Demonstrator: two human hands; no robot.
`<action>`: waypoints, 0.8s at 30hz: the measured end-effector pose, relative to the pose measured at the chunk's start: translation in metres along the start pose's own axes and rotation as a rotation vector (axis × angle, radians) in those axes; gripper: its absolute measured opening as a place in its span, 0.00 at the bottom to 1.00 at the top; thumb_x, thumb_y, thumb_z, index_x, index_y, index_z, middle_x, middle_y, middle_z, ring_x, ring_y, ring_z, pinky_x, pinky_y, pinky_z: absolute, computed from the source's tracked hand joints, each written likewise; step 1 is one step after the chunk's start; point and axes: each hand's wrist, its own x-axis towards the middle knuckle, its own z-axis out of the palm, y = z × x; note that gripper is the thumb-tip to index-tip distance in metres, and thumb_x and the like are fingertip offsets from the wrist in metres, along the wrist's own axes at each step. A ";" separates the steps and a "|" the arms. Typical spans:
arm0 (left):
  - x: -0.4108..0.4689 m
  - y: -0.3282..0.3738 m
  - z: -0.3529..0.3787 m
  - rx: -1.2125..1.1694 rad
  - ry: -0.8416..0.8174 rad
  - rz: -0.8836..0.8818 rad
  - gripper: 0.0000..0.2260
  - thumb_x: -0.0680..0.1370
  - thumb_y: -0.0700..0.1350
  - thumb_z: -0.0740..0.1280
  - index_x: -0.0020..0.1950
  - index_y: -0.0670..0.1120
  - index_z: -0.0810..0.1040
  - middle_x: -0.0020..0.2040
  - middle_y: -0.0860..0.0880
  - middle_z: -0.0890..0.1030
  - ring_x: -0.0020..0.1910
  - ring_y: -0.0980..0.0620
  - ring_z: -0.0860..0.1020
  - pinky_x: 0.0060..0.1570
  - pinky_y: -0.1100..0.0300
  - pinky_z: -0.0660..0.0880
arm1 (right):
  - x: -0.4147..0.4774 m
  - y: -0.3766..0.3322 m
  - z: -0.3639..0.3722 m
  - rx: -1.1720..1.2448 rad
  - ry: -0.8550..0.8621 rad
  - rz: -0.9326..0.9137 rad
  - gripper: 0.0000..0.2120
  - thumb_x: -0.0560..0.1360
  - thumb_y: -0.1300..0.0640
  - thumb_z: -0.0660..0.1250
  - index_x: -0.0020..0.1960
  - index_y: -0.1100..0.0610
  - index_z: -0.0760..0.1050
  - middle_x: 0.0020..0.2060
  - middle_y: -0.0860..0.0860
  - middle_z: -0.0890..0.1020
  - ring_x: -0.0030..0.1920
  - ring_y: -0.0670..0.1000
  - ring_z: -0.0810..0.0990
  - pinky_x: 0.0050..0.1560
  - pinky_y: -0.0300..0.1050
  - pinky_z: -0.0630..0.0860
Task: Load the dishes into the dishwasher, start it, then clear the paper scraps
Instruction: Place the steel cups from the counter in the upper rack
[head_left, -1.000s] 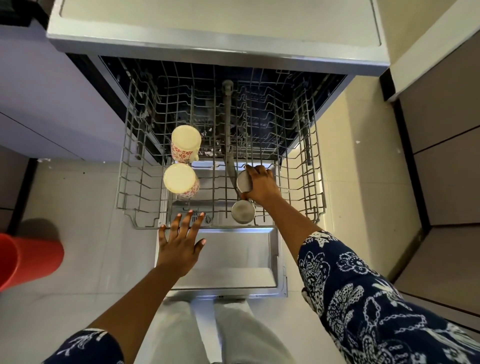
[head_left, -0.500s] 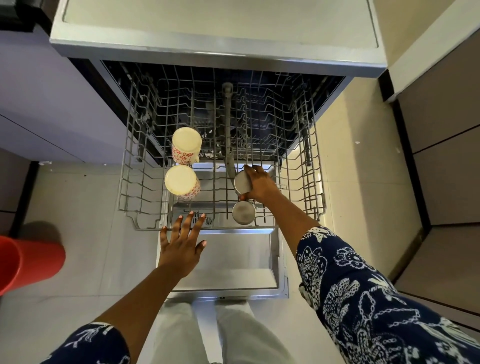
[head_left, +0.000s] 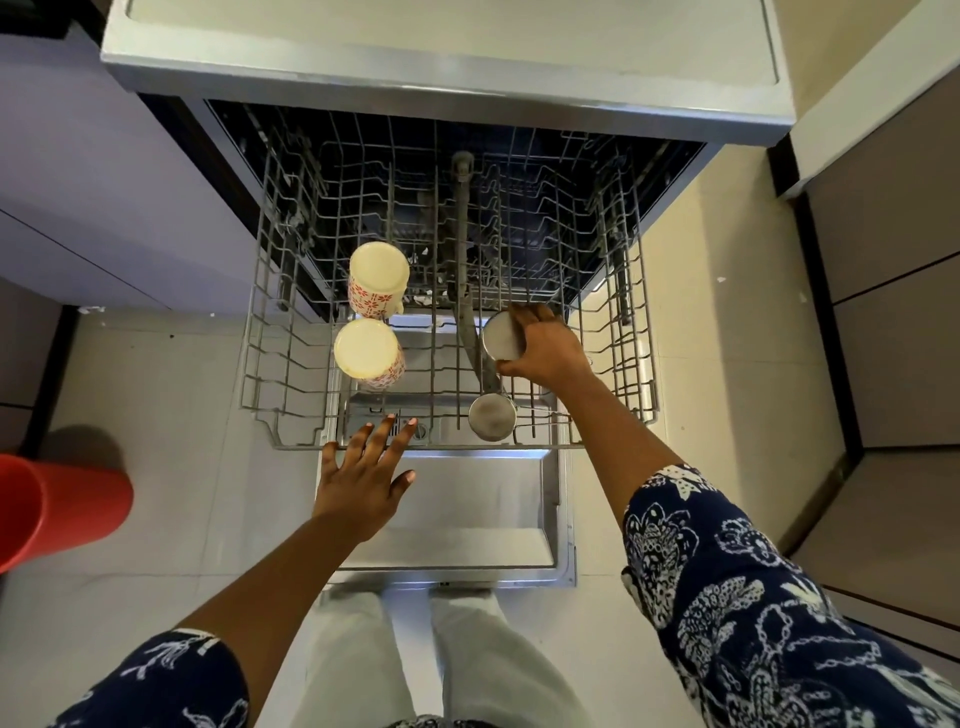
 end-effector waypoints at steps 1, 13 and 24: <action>0.000 -0.001 0.001 0.000 -0.005 -0.002 0.27 0.77 0.63 0.46 0.76 0.58 0.49 0.74 0.47 0.66 0.71 0.42 0.67 0.63 0.34 0.62 | 0.000 -0.001 -0.001 0.017 0.031 0.002 0.44 0.67 0.42 0.73 0.75 0.54 0.55 0.70 0.56 0.63 0.67 0.58 0.67 0.66 0.52 0.67; 0.003 -0.004 0.000 -0.027 -0.003 0.059 0.28 0.79 0.65 0.40 0.76 0.55 0.55 0.74 0.45 0.66 0.71 0.40 0.66 0.63 0.35 0.63 | 0.023 -0.013 0.019 -0.042 -0.165 -0.006 0.44 0.68 0.45 0.72 0.76 0.53 0.53 0.72 0.56 0.61 0.69 0.58 0.65 0.66 0.51 0.66; 0.002 -0.003 0.003 -0.061 0.003 0.042 0.28 0.79 0.65 0.41 0.76 0.56 0.54 0.74 0.44 0.66 0.71 0.39 0.65 0.64 0.35 0.61 | 0.018 -0.013 0.023 0.156 -0.160 0.067 0.45 0.68 0.50 0.74 0.76 0.52 0.51 0.74 0.57 0.57 0.71 0.59 0.63 0.69 0.51 0.62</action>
